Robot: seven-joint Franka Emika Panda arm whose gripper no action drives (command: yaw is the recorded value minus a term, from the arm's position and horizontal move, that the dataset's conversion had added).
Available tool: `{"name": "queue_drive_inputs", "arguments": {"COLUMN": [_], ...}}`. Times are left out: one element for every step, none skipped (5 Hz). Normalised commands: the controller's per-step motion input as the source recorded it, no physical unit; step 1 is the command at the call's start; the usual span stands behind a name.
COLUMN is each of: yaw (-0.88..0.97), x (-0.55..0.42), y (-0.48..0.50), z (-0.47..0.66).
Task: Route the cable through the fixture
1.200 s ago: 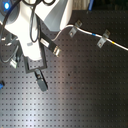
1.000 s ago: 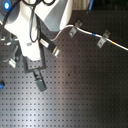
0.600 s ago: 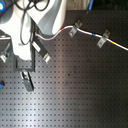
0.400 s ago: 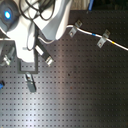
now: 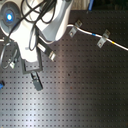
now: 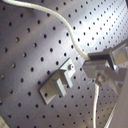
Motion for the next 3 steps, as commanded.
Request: {"name": "queue_drive_inputs", "arguments": {"yaw": [-0.27, -0.14, -0.12], "x": [-0.311, -0.264, -0.285], "y": [-0.057, -0.068, -0.088], "z": [0.46, 0.46, 0.46]}}
